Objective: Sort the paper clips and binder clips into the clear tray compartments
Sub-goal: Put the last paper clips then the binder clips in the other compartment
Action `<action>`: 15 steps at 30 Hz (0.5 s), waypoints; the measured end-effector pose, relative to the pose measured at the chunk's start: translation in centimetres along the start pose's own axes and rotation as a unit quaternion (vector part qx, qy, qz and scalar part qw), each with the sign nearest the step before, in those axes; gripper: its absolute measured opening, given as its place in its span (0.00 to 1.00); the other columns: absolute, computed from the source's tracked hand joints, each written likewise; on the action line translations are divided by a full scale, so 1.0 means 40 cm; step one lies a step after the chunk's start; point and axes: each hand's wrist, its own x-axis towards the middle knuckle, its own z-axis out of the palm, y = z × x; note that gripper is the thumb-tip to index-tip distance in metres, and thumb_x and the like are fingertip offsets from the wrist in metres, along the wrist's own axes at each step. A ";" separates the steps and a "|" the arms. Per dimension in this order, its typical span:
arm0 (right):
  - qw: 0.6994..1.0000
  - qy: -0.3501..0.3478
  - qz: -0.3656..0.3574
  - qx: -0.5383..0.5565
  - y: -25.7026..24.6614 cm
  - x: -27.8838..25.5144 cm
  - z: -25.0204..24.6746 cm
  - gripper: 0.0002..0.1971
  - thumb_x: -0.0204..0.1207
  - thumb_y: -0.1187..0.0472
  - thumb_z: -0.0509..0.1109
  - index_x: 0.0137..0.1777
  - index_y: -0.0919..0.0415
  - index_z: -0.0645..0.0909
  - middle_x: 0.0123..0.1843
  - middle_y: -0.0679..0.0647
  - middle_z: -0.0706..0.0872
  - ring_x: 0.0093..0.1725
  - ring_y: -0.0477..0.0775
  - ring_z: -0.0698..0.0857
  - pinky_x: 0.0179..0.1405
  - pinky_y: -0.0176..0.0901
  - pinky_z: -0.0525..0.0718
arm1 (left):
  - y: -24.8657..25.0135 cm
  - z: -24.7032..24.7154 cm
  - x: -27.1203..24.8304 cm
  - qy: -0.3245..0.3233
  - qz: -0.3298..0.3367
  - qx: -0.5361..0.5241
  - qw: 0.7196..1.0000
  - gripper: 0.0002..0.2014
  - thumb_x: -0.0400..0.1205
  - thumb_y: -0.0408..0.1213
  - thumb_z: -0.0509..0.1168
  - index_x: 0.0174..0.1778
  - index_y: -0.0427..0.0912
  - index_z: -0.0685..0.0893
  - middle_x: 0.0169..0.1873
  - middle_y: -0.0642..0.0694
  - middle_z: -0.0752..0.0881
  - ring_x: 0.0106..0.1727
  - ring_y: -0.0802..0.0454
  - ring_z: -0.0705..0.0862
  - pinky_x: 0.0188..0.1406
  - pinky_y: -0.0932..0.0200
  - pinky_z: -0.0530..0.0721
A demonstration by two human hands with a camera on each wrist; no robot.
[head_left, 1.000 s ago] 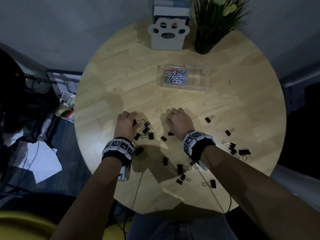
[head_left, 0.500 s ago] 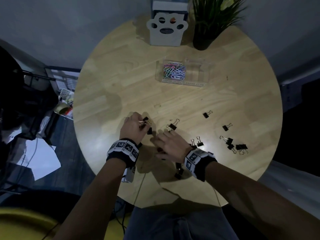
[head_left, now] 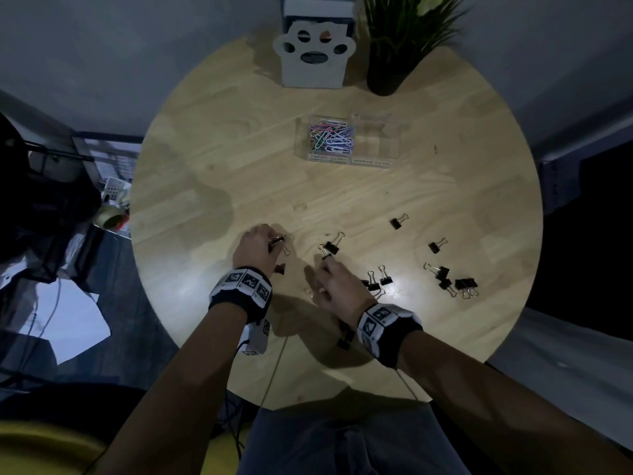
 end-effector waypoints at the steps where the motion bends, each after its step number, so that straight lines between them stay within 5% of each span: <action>1: 0.998 0.039 0.022 0.049 0.007 0.002 -0.010 0.11 0.72 0.66 0.69 0.53 0.68 0.78 0.63 0.63 0.74 0.58 0.63 0.79 0.49 0.45 0.80 | -0.004 0.004 -0.002 -0.002 0.010 0.005 1.000 0.10 0.80 0.39 0.64 0.53 0.36 0.79 0.54 0.37 0.82 0.59 0.39 0.77 0.54 0.47 0.77; 4: 0.947 0.140 0.131 0.257 0.029 0.013 -0.066 0.06 0.65 0.67 0.72 0.37 0.64 0.77 0.46 0.61 0.76 0.43 0.60 0.80 0.43 0.48 0.79 | -0.017 0.014 -0.008 -0.003 0.032 0.011 0.999 0.11 0.80 0.36 0.64 0.53 0.33 0.78 0.56 0.35 0.78 0.60 0.38 0.73 0.58 0.48 0.73; 6: 0.891 0.179 0.202 0.364 0.048 0.041 -0.127 0.13 0.65 0.71 0.72 0.30 0.55 0.73 0.38 0.56 0.77 0.40 0.58 0.79 0.41 0.53 0.80 | -0.021 0.017 -0.013 0.000 0.037 -0.003 0.999 0.10 0.80 0.34 0.64 0.53 0.32 0.78 0.57 0.35 0.77 0.60 0.38 0.73 0.59 0.48 0.73; 8: 0.870 0.232 0.213 0.378 0.064 0.093 -0.206 0.18 0.64 0.72 0.72 0.27 0.50 0.70 0.32 0.51 0.77 0.38 0.57 0.79 0.39 0.53 0.80 | -0.020 0.019 -0.021 0.006 0.046 -0.025 0.999 0.09 0.80 0.33 0.64 0.53 0.32 0.79 0.57 0.34 0.77 0.59 0.38 0.74 0.59 0.49 0.74; 10: 0.875 0.293 0.186 0.337 0.068 0.160 -0.294 0.17 0.62 0.72 0.71 0.27 0.50 0.71 0.31 0.53 0.78 0.37 0.57 0.79 0.41 0.51 0.80 | -0.017 0.019 -0.029 0.019 0.060 -0.040 0.997 0.08 0.79 0.32 0.64 0.51 0.33 0.79 0.55 0.35 0.78 0.58 0.39 0.75 0.57 0.49 0.75; 13: 0.908 0.323 0.169 0.207 0.079 0.255 -0.394 0.03 0.68 0.68 0.72 0.37 0.65 0.79 0.43 0.63 0.81 0.43 0.59 0.80 0.42 0.40 0.72 | -0.012 0.016 -0.040 0.039 0.060 -0.070 0.995 0.05 0.79 0.32 0.65 0.49 0.37 0.78 0.49 0.38 0.82 0.53 0.41 0.78 0.53 0.49 0.79; 15: 0.919 0.308 0.196 0.151 0.098 0.302 -0.429 0.07 0.73 0.64 0.71 0.45 0.69 0.80 0.51 0.65 0.82 0.47 0.63 0.82 0.41 0.41 0.73 | 0.000 0.010 -0.045 0.038 0.030 -0.125 0.991 0.05 0.79 0.32 0.65 0.48 0.40 0.76 0.47 0.40 0.85 0.48 0.43 0.83 0.48 0.50 0.84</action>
